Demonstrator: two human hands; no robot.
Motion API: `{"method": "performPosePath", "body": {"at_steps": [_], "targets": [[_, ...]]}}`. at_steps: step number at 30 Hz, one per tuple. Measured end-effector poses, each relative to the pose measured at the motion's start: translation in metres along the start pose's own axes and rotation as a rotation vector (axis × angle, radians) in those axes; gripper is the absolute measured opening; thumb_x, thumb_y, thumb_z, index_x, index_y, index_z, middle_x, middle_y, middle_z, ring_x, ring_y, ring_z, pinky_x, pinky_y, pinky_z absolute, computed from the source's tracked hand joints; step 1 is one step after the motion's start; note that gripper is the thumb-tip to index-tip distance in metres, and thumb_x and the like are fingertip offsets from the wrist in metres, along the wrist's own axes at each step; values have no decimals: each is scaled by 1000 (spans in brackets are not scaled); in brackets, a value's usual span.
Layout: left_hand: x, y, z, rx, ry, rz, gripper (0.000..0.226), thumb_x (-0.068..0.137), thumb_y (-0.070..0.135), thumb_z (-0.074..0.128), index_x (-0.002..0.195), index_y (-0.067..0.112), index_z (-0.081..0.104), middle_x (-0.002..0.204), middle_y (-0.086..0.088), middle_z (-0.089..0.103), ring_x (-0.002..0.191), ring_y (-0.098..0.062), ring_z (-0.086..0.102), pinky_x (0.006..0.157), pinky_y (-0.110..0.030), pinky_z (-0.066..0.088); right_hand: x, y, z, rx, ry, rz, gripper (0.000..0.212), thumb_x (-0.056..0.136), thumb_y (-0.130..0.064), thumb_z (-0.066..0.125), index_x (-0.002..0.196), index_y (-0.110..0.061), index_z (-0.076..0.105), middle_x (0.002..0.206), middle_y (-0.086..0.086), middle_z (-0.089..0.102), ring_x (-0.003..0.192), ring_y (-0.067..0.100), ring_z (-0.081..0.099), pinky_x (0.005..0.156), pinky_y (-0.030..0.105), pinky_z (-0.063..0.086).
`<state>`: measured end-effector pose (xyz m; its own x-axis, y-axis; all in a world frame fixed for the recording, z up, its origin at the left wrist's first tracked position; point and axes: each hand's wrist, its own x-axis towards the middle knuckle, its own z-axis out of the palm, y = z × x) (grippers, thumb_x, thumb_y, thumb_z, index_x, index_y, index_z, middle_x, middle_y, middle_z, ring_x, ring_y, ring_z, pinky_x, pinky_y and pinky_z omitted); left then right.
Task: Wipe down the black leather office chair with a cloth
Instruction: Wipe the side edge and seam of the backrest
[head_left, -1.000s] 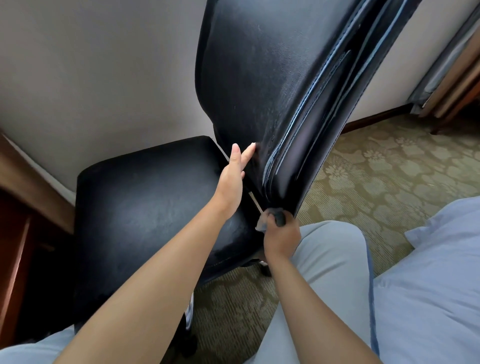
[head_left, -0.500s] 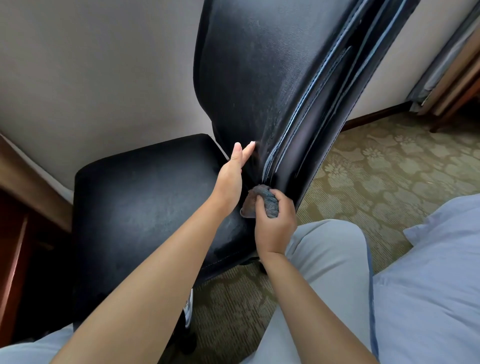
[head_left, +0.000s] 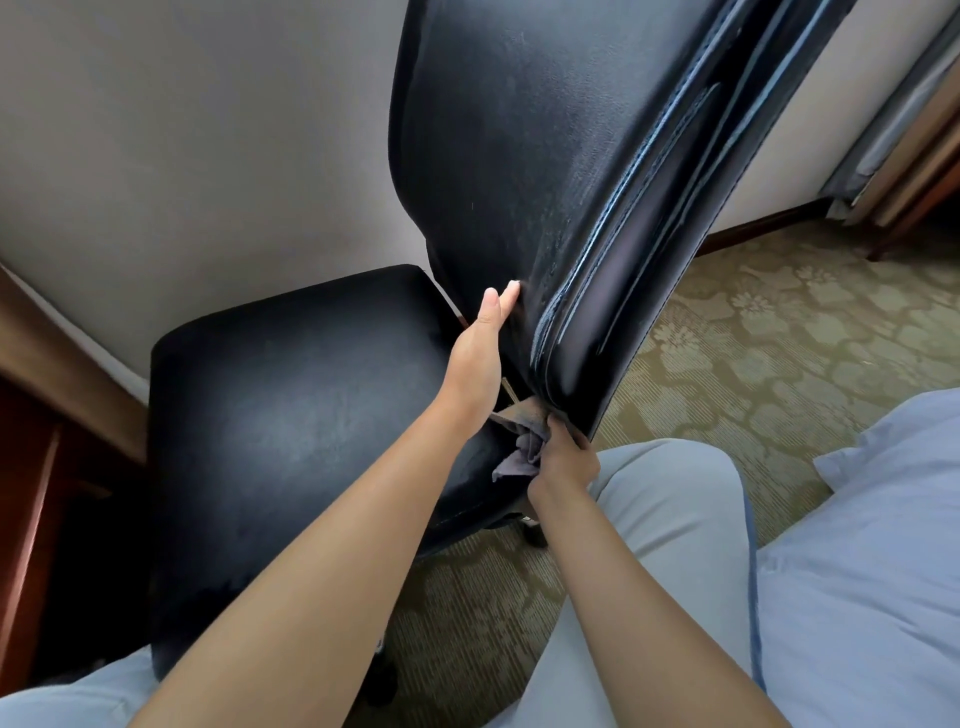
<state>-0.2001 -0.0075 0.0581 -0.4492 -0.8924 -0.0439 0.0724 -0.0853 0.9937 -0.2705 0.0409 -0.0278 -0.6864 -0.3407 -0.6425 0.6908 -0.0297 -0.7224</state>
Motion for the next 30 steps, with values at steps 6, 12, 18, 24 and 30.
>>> {"method": "performPosePath", "body": {"at_steps": [6, 12, 18, 24, 30], "targets": [[0, 2, -6, 62, -33, -9, 52, 103, 43, 13, 146, 23, 33, 152, 12, 31, 140, 1, 22, 110, -19, 13, 6, 4, 0, 329, -133, 343, 27, 95, -19, 55, 70, -9, 53, 57, 1, 58, 54, 4, 53, 48, 11, 44], [-1, 4, -3, 48, -40, -12, 50, 104, 41, 15, 147, 22, 31, 154, 11, 27, 141, 1, 19, 110, -19, 11, -24, -18, -6, 342, -335, 397, 27, 99, -22, 45, 77, -13, 57, 60, 0, 65, 64, 11, 59, 51, 21, 49], [0, 5, -6, 84, -19, -15, 50, 104, 42, 16, 146, 23, 34, 155, 9, 28, 143, -2, 19, 118, -28, 10, -35, -11, -4, 184, -274, 237, 18, 91, -20, 60, 82, -6, 68, 79, 6, 69, 66, 12, 65, 44, 18, 49], [-1, 12, -8, 107, -48, -29, 49, 105, 37, 15, 148, 19, 29, 155, 9, 25, 142, -2, 18, 118, -27, 11, -23, 0, -12, 159, -63, 103, 17, 96, -9, 48, 105, -4, 62, 83, 6, 62, 70, 22, 62, 42, 13, 45], [-3, 10, -3, 118, -9, -22, 46, 105, 36, 20, 147, 21, 32, 153, 11, 30, 140, 0, 24, 117, -26, 16, -43, -16, -12, 23, -65, -29, 33, 97, -12, 50, 130, -7, 55, 118, 16, 64, 108, 41, 54, 70, 33, 48]]}}
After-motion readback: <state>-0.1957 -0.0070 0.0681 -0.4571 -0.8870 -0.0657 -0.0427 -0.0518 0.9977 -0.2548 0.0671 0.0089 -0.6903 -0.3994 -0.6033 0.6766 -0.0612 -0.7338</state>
